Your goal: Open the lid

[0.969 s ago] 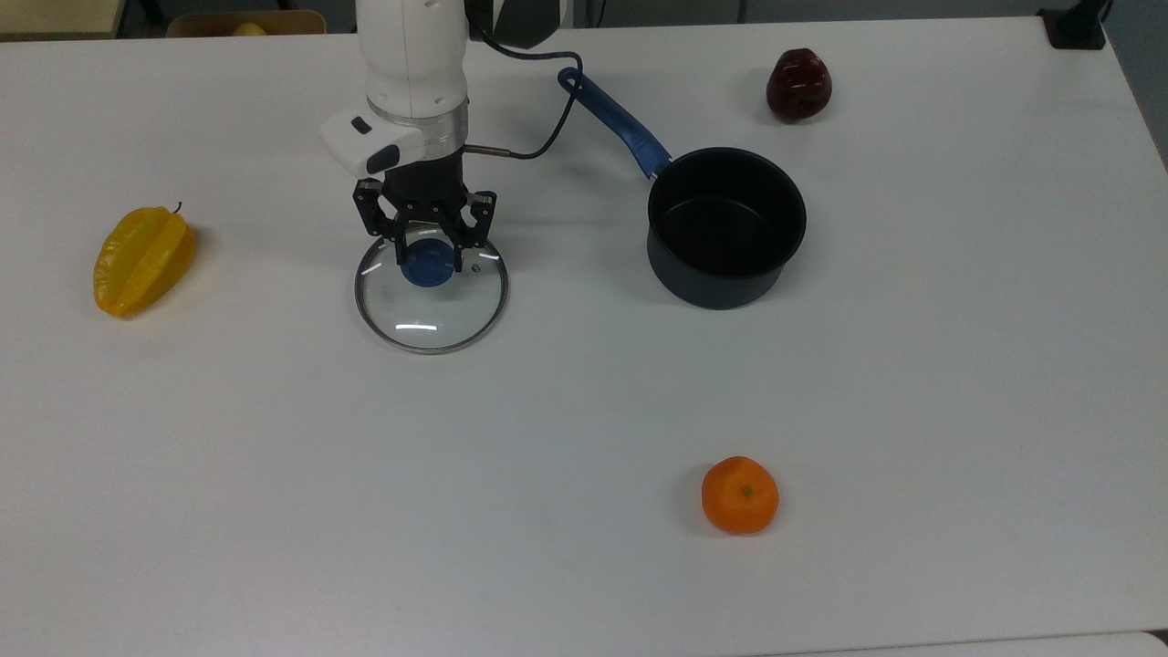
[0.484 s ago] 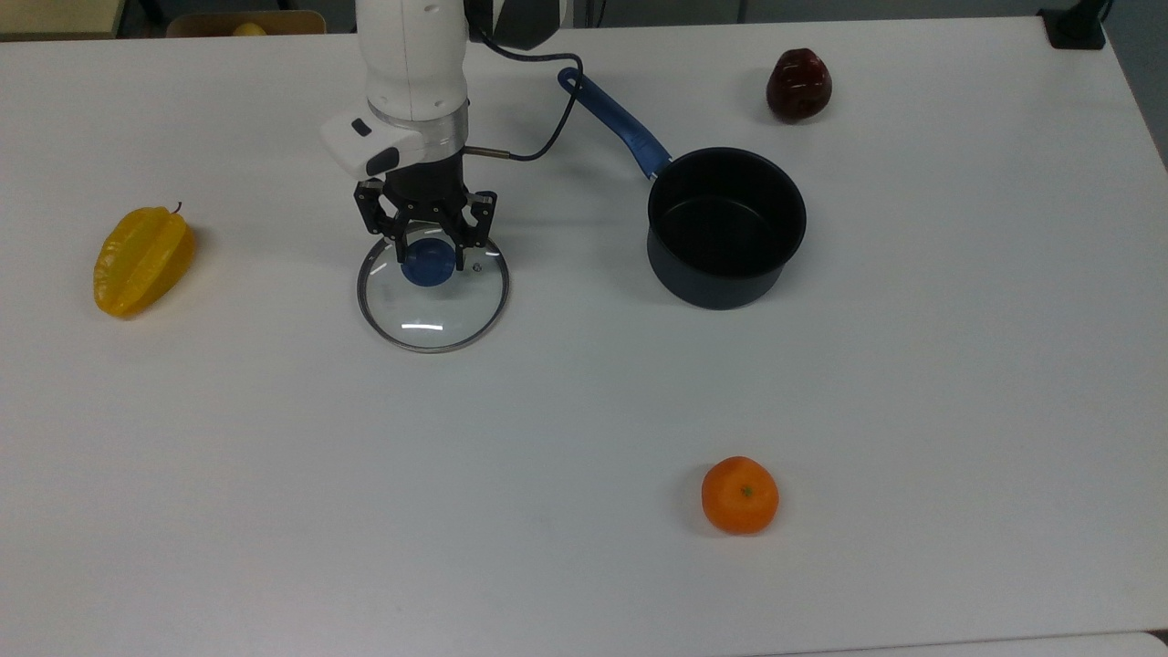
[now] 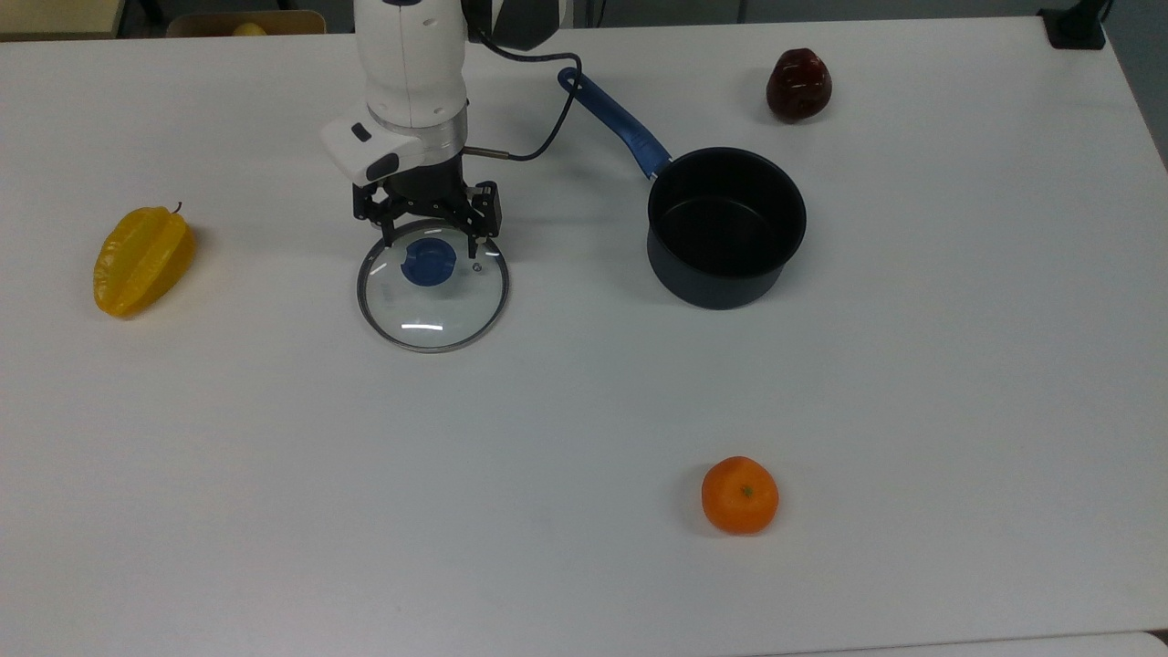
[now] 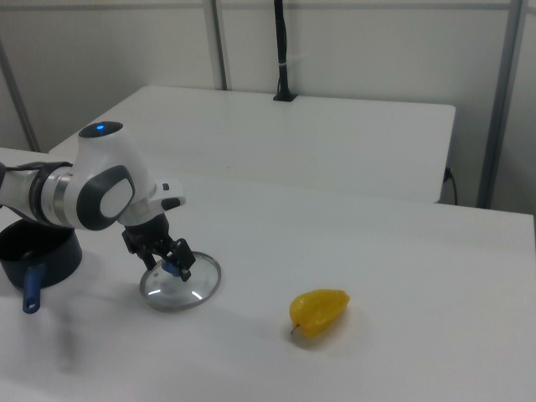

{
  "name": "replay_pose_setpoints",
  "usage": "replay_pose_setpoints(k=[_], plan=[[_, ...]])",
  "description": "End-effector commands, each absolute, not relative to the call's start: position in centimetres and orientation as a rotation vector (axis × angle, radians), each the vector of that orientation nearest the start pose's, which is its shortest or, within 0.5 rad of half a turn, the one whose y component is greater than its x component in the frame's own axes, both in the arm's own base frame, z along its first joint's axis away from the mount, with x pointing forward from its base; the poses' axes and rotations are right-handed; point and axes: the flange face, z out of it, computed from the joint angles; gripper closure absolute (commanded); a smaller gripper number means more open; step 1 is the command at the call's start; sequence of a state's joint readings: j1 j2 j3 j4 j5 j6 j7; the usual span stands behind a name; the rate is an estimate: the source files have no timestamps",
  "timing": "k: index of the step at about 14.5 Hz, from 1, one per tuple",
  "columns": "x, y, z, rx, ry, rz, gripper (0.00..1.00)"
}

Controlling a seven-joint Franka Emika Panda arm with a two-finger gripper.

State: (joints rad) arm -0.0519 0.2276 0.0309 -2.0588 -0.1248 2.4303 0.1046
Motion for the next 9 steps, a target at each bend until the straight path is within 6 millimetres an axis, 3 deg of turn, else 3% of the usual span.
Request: replay_pose_setpoints(k=[1, 4, 9], plan=[[59.7, -1.7, 37.9, -3.218, 0.105, -0.130, 0.00], [59.9, -0.6, 42.4, -3.229, 0.091, -0.078, 0.00], [58.3, 2.0, 52.5, -3.246, 0.060, -0.007, 0.00]])
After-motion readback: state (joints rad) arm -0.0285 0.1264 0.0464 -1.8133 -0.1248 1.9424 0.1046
